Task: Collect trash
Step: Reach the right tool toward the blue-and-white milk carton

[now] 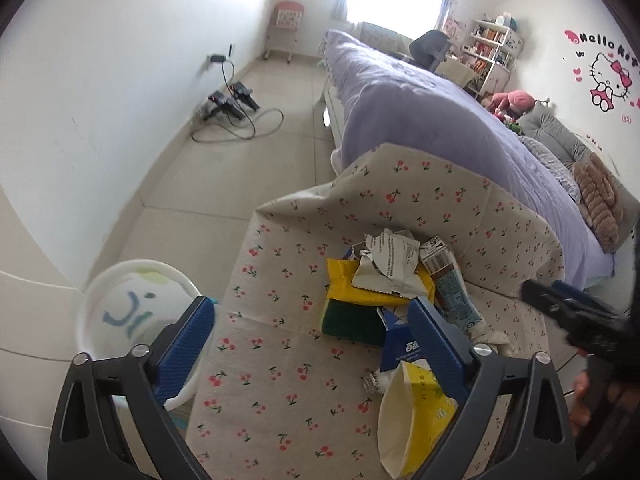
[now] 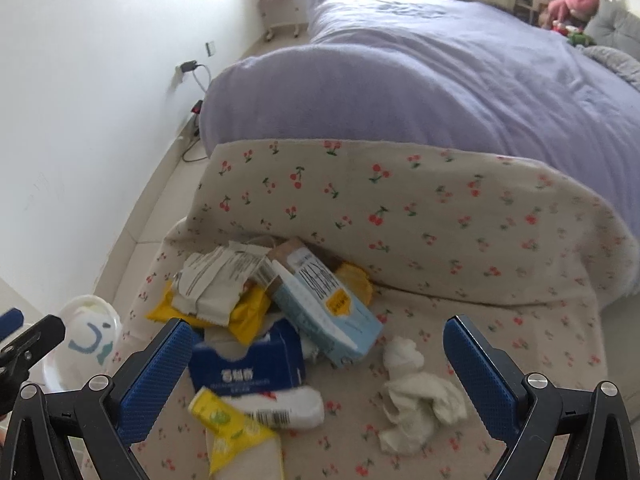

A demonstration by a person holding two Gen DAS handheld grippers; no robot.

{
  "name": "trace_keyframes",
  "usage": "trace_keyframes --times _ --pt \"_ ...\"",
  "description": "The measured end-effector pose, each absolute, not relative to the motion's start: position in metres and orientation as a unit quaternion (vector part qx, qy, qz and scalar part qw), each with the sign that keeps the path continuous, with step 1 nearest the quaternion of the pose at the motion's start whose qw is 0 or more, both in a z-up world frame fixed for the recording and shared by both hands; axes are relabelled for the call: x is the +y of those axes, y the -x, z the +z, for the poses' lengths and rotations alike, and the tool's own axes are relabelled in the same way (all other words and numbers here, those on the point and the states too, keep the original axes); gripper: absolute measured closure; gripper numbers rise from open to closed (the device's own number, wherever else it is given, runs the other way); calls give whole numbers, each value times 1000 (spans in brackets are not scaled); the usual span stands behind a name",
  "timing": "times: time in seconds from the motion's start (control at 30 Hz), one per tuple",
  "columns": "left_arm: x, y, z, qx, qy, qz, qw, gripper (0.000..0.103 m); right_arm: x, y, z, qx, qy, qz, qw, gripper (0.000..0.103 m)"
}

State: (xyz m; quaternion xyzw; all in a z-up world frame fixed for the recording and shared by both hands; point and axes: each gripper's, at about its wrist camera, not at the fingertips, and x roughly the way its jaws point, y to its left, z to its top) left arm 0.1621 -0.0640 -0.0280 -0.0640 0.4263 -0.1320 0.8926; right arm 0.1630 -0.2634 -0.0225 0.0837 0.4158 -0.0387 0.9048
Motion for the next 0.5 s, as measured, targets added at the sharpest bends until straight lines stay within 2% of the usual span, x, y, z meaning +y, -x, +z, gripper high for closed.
trace_keyframes --times 0.23,0.5 --pt "-74 -186 -57 450 85 -162 874 17 -266 -207 -79 483 -87 -28 871 19" --pt "-88 -202 -71 454 113 -190 863 24 -264 -235 -115 511 -92 -52 853 29"
